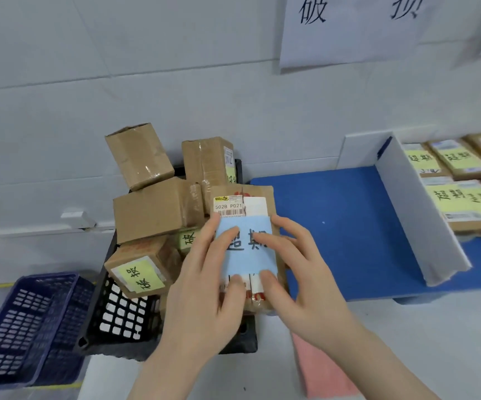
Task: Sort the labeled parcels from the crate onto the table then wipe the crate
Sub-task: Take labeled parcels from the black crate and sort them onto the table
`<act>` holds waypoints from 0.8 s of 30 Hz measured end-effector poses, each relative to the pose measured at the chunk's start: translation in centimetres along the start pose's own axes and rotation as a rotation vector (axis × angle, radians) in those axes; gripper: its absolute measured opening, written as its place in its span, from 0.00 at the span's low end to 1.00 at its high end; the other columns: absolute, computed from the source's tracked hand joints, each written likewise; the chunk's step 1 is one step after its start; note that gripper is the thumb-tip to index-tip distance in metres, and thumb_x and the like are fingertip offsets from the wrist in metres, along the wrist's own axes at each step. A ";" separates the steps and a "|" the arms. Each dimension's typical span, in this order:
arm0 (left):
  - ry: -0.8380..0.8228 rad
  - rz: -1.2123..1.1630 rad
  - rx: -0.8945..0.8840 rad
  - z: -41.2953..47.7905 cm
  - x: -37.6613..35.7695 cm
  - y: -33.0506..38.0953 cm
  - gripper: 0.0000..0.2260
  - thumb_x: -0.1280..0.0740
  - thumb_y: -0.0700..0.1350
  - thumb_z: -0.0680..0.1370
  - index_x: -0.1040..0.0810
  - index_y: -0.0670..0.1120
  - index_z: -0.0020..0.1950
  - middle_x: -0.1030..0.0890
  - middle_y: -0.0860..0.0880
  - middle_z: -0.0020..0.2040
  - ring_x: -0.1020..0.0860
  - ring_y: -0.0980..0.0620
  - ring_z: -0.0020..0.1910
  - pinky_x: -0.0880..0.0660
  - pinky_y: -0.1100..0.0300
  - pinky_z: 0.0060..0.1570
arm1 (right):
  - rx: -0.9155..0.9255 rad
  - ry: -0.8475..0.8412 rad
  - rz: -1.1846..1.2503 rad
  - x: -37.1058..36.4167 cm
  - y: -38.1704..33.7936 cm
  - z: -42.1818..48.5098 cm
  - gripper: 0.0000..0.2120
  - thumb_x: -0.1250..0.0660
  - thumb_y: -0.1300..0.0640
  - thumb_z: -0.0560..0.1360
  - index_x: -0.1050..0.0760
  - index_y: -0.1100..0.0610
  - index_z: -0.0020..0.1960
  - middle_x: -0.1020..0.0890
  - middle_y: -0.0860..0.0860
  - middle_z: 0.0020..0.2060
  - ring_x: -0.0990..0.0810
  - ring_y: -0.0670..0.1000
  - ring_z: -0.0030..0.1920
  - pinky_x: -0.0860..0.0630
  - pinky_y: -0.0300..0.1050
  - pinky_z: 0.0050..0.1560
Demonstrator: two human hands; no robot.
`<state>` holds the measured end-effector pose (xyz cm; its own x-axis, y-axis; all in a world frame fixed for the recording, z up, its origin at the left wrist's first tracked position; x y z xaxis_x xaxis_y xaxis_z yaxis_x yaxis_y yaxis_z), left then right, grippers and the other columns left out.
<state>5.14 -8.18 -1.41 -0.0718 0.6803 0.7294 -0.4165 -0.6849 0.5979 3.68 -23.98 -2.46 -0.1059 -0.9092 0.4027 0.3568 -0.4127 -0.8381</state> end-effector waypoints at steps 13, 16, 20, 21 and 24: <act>0.020 -0.069 -0.248 -0.6 -15.3 26.7 0.25 0.45 0.53 0.72 0.36 0.58 0.71 0.45 0.64 0.76 0.23 0.53 0.57 0.23 0.58 0.30 | 0.072 0.231 -0.107 28.1 3.3 -11.8 0.21 0.36 0.59 0.74 0.29 0.51 0.67 0.38 0.47 0.72 0.30 0.51 0.69 0.26 0.32 0.57; 0.012 -0.126 -0.272 -0.4 -19.3 32.1 0.26 0.45 0.52 0.72 0.33 0.54 0.71 0.44 0.62 0.77 0.24 0.52 0.59 0.23 0.58 0.32 | 0.059 0.260 -0.153 34.2 4.1 -14.4 0.21 0.36 0.59 0.75 0.29 0.53 0.67 0.37 0.48 0.71 0.32 0.49 0.70 0.28 0.30 0.58; -0.018 -0.169 -0.315 0.1 -23.2 36.7 0.25 0.46 0.53 0.73 0.38 0.59 0.71 0.45 0.64 0.76 0.25 0.53 0.61 0.21 0.61 0.32 | 0.057 0.304 -0.182 39.7 5.4 -16.2 0.20 0.37 0.57 0.75 0.29 0.52 0.67 0.37 0.47 0.71 0.34 0.48 0.71 0.28 0.29 0.57; -0.025 -0.177 -0.323 0.4 -24.0 37.3 0.25 0.45 0.53 0.73 0.38 0.59 0.71 0.46 0.64 0.76 0.25 0.53 0.61 0.21 0.62 0.32 | 0.056 0.310 -0.182 40.6 5.8 -16.4 0.20 0.37 0.57 0.75 0.29 0.51 0.67 0.38 0.46 0.71 0.34 0.49 0.71 0.27 0.30 0.57; -0.055 -0.177 -0.333 1.6 -26.5 38.5 0.25 0.45 0.52 0.73 0.37 0.59 0.71 0.46 0.65 0.76 0.26 0.53 0.63 0.22 0.63 0.32 | 0.018 0.330 -0.157 42.8 7.7 -16.5 0.20 0.37 0.56 0.76 0.29 0.48 0.67 0.38 0.45 0.72 0.33 0.52 0.71 0.25 0.33 0.57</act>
<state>-7.53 -53.04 2.81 0.0726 0.7594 0.6465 -0.6902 -0.4297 0.5822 -13.42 -66.99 2.25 -0.4537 -0.8045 0.3832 0.3283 -0.5507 -0.7674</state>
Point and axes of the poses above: each hand's wrist, its own z-axis towards the middle knuckle, its own x-axis out of the back of the hand, y = z × x, the point moved 4 cm from there along z, towards the middle knuckle
